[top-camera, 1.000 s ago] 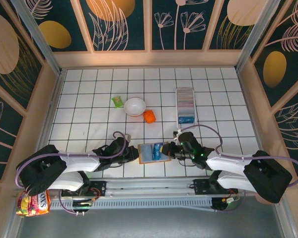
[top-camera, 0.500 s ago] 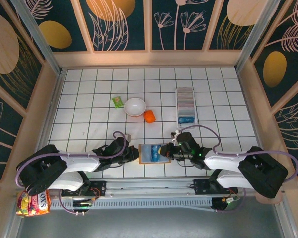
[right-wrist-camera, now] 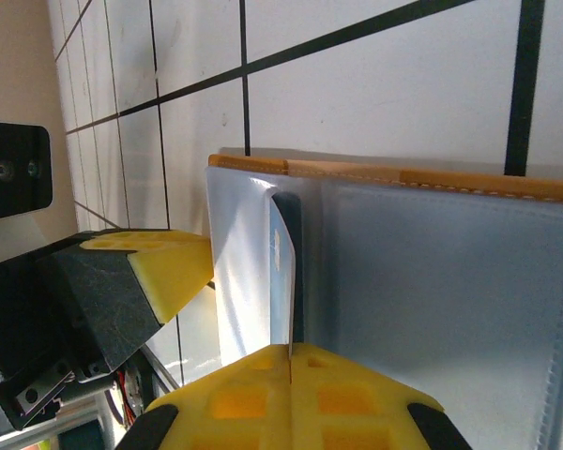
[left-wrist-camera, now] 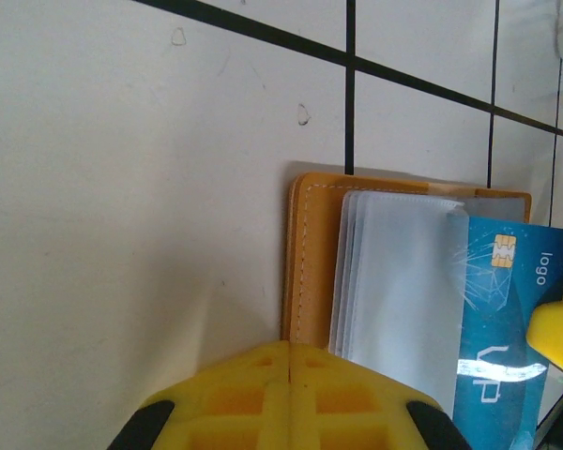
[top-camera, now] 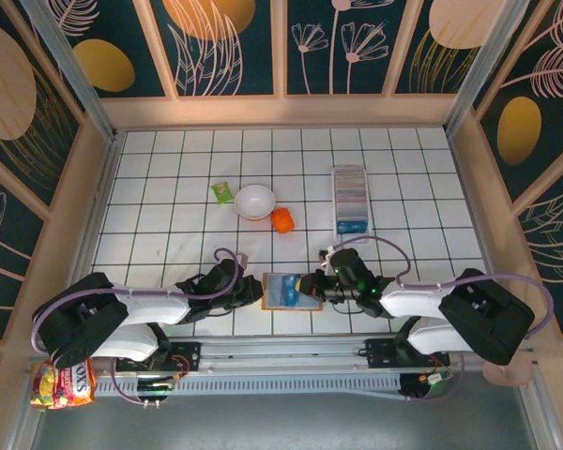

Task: Put the credit cards into the card holder
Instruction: Insert the credit card into the card slot.

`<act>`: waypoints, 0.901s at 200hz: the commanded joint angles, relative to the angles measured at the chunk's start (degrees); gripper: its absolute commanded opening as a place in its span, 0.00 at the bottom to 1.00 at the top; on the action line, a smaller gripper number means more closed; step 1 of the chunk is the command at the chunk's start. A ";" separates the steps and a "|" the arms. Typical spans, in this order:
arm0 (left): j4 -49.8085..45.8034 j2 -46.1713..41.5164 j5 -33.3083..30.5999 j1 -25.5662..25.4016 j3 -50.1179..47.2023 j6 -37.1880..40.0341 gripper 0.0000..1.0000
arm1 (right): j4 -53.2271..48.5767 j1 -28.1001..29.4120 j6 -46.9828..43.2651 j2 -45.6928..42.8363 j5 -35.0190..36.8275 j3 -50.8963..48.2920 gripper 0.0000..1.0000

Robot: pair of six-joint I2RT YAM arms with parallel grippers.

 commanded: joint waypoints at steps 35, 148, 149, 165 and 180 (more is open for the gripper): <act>0.61 1.11 1.24 -0.42 -0.06 -0.64 0.04 | 1.67 0.69 -0.89 4.66 -2.16 3.78 0.00; 2.36 -0.44 0.90 -0.39 -1.99 -0.71 0.02 | -15.79 4.45 -5.77 4.73 6.92 10.98 0.20; 2.36 -0.44 0.90 -0.42 -1.99 -0.66 0.02 | -15.84 4.55 -5.79 4.84 6.90 11.13 0.20; 2.48 -0.03 0.97 -0.43 -1.73 -0.19 0.02 | -17.42 5.77 -6.32 6.49 7.89 13.31 0.20; 3.35 0.40 1.41 -0.40 -1.69 -0.26 0.02 | -18.13 6.93 -6.77 8.06 8.16 15.43 0.20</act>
